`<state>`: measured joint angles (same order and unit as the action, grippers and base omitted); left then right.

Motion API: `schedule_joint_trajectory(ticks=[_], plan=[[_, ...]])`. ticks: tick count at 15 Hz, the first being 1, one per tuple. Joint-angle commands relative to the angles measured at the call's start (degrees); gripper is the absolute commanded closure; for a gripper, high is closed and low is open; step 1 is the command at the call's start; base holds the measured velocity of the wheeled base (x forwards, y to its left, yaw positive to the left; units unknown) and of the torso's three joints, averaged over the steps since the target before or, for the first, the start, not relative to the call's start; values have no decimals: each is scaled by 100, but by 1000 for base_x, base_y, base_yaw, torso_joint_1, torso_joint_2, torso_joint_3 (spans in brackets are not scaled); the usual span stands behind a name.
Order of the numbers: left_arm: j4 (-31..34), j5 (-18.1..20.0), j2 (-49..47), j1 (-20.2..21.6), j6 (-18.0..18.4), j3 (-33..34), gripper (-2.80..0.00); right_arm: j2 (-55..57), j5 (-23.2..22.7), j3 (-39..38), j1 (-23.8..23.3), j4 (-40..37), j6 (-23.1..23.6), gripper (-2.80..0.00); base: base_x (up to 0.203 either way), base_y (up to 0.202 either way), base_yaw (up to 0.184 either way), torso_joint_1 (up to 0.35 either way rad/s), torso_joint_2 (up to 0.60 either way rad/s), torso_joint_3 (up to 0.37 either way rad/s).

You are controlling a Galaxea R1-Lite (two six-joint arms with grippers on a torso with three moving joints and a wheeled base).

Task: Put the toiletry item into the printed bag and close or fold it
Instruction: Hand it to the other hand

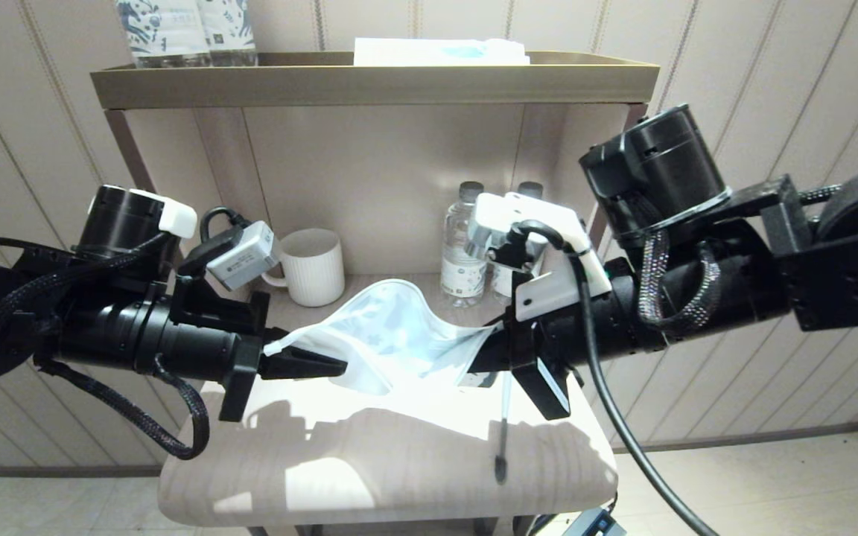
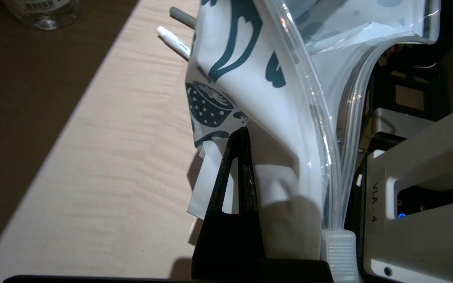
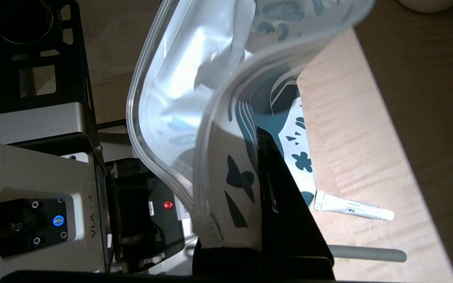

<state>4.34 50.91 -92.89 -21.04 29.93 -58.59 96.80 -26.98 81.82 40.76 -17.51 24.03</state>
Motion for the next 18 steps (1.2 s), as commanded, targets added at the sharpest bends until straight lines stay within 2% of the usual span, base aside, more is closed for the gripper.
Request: schedule_joint_trajectory(ticks=[1,7,12,14,18], plan=[[6,24,-81,-122,31,32,0,419,-6,317,44,-21,-10,0,0,0,0,0,0,0],[6,24,-54,-172,22,41,0,454,97,388,47,-28,-65,0,0,0,0,0,0,0],[-3,33,-10,-164,-13,-3,0,180,539,276,46,-275,-92,0,0,0,0,0,0,0],[-3,33,-19,-172,-37,-3,0,147,571,347,46,-638,-95,0,0,0,0,0,0,0],[-3,42,7,-166,-40,-30,0,68,579,212,23,-604,-104,0,0,0,0,0,0,0]])
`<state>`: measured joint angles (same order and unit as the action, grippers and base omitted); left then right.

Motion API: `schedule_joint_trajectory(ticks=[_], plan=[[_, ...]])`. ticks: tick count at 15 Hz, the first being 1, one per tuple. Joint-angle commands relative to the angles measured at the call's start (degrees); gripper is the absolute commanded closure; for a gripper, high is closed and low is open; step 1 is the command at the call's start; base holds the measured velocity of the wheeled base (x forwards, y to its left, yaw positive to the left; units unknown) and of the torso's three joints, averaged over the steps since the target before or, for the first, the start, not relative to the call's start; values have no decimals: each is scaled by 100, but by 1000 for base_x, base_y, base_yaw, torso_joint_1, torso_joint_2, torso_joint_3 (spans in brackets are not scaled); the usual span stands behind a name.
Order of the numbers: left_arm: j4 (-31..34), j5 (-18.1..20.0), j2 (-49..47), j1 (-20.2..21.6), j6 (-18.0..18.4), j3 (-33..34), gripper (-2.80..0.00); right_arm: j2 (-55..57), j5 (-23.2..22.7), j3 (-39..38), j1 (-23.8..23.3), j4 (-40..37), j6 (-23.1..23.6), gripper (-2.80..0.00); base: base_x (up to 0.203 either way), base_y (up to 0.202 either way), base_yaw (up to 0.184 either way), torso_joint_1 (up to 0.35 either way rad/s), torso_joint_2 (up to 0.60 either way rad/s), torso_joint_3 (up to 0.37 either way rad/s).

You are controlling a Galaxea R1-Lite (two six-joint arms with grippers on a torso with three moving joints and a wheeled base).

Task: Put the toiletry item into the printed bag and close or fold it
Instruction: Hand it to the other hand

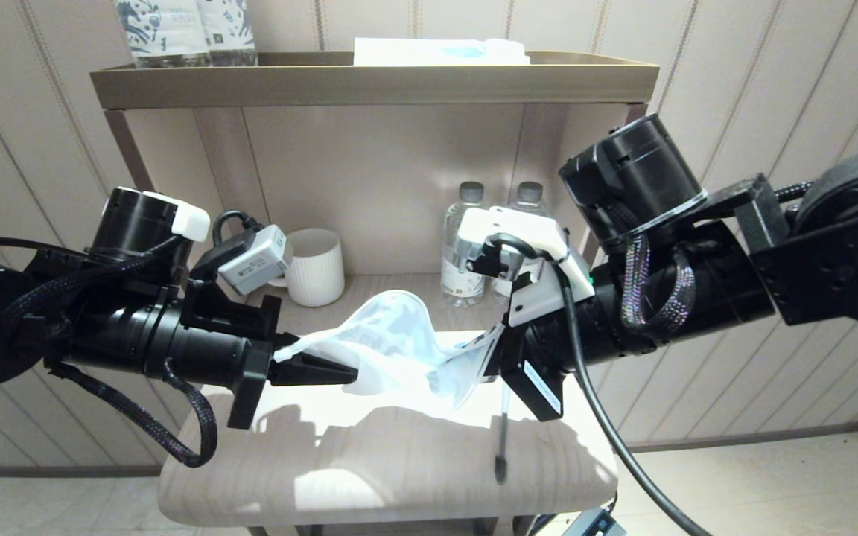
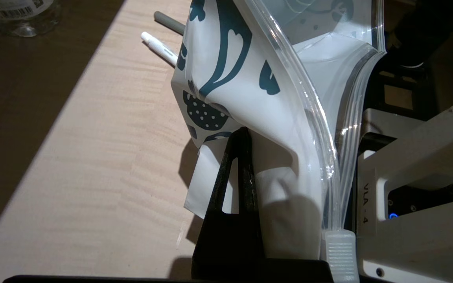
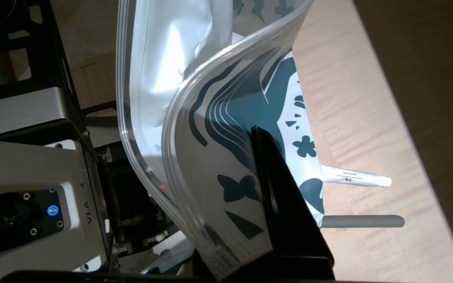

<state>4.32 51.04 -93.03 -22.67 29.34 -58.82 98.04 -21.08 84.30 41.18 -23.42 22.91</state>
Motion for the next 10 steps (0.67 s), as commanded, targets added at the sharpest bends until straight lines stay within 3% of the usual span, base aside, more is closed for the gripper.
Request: schedule_joint_trajectory(ticks=[1,7,8,10], plan=[[-1,29,21,0,19,-7,0,-57,12,-45,-40,-14,-5,0,0,0,0,0,0,0],[-1,29,-31,-1,19,-22,0,-48,236,-80,4,13,56,0,0,0,0,0,0,0],[-1,29,-30,-2,23,-16,0,-40,236,-55,5,13,43,-280,0,0,0,0,0,0],[-1,20,-31,-7,34,-16,0,-48,236,-89,4,13,41,-280,0,0,0,0,0,0]])
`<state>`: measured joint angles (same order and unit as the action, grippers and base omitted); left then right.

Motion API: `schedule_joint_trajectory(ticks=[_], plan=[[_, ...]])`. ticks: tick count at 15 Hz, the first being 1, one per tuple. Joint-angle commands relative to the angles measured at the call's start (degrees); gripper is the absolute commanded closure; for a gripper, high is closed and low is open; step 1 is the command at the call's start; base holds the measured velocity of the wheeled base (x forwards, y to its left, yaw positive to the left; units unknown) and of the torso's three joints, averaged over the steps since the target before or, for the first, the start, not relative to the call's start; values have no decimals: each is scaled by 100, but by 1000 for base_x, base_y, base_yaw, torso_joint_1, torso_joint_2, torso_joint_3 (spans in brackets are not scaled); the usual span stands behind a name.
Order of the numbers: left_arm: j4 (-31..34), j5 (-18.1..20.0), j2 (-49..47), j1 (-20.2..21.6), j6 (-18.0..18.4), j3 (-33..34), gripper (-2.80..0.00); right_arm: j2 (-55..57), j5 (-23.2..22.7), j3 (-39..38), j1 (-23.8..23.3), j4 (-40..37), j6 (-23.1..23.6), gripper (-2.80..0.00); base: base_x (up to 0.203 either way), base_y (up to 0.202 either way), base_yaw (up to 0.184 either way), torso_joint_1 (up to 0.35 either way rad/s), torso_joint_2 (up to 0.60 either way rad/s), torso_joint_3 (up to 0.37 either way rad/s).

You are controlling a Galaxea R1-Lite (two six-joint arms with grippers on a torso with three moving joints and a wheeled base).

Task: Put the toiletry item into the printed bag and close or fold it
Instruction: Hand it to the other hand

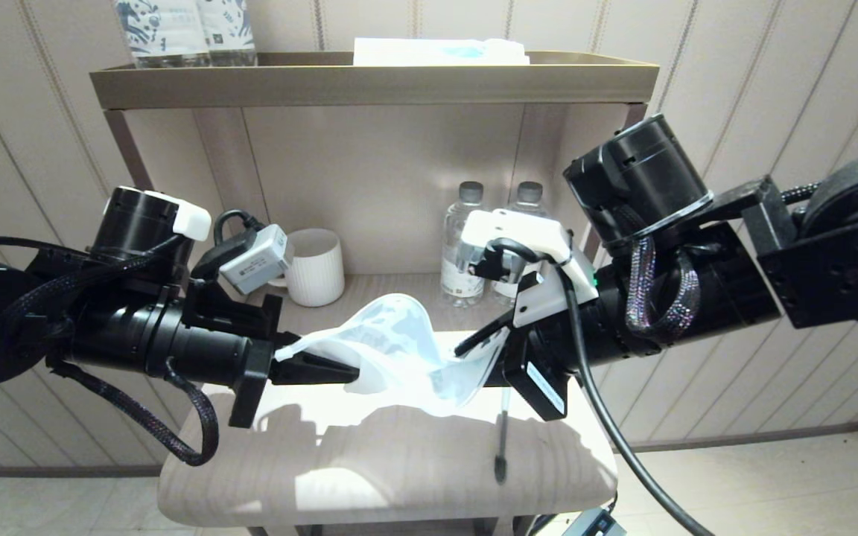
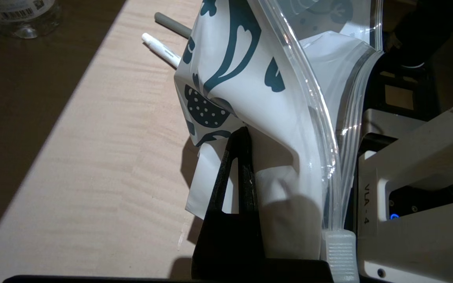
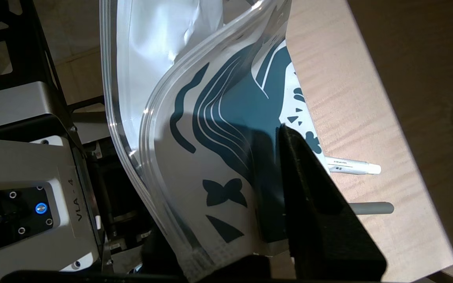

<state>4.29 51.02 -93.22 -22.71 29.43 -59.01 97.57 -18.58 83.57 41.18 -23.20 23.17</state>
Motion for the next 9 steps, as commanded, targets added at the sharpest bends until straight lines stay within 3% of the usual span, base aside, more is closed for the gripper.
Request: schedule_joint_trajectory(ticks=[1,9], plan=[[2,22,-21,4,37,4,0,-10,-14,-23,-12,-9,12,-280,0,0,0,0,0,0],[-7,23,6,25,10,-22,0,-313,-14,-348,-75,-19,12,-280,0,0,0,0,0,0]])
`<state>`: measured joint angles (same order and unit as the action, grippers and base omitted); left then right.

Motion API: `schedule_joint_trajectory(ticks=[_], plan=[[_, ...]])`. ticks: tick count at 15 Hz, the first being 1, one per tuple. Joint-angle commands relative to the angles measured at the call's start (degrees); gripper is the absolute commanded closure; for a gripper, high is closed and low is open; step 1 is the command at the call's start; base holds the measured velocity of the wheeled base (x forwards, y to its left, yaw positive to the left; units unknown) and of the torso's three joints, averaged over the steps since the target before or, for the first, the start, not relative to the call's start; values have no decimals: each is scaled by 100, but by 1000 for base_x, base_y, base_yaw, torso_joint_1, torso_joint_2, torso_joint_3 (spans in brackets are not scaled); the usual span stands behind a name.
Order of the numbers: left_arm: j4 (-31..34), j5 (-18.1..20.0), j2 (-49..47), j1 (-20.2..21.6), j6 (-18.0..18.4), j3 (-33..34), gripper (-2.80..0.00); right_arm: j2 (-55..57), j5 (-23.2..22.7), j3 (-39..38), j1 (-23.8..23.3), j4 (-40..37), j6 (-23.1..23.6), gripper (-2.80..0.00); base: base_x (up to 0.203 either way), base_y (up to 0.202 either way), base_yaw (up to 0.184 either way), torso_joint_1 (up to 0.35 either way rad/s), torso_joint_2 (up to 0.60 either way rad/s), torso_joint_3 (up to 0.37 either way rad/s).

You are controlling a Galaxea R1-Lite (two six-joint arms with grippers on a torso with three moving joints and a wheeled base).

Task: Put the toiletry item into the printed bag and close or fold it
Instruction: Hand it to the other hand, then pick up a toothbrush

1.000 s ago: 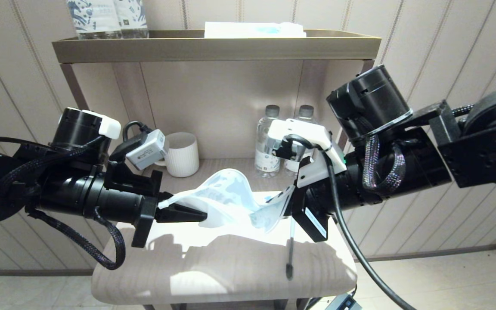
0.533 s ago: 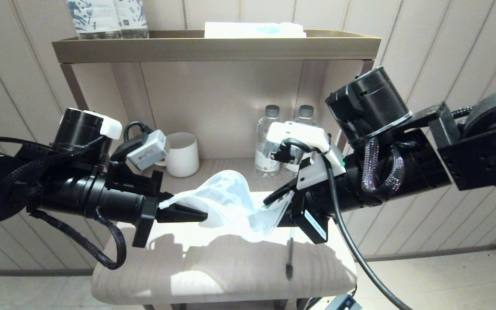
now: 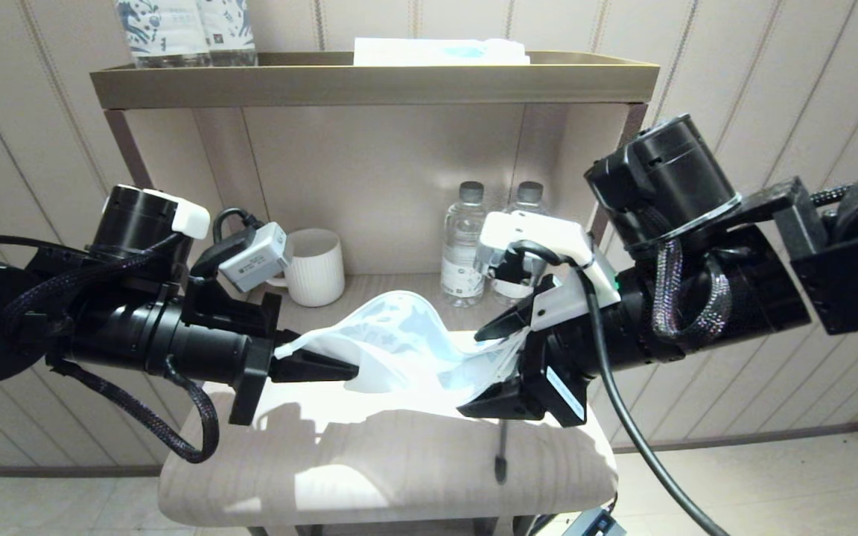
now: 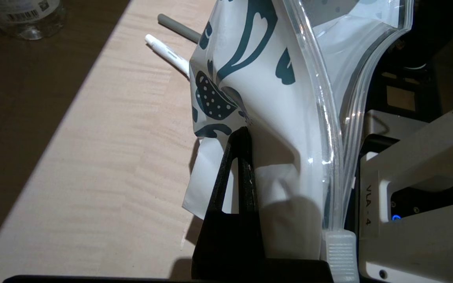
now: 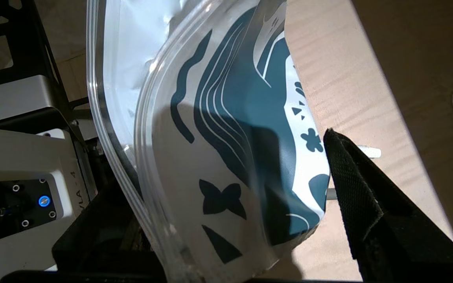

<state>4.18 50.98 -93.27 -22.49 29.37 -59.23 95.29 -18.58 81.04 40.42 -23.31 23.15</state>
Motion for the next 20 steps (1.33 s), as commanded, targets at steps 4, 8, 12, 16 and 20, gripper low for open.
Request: schedule_joint_trajectory(ticks=[4,8,12,16,20], plan=[[4,30,-33,143,7,-58,0,-435,-12,-394,-100,-7,12,-280,0,0,0,0,0,0],[-22,33,-154,457,18,-204,0,-1127,-2,-892,-641,-7,-41,-280,0,0,0,0,0,0],[-31,35,-279,553,16,-319,0,-1607,277,-1308,-890,-15,-141,-280,0,0,0,0,0,0],[-31,29,-271,553,10,-324,0,-1311,1720,-976,-535,-44,-1878,-280,0,0,0,0,0,0],[-23,-18,-253,553,7,-370,0,-110,3845,330,-69,-1772,-3103,-280,0,0,0,0,0,0]])
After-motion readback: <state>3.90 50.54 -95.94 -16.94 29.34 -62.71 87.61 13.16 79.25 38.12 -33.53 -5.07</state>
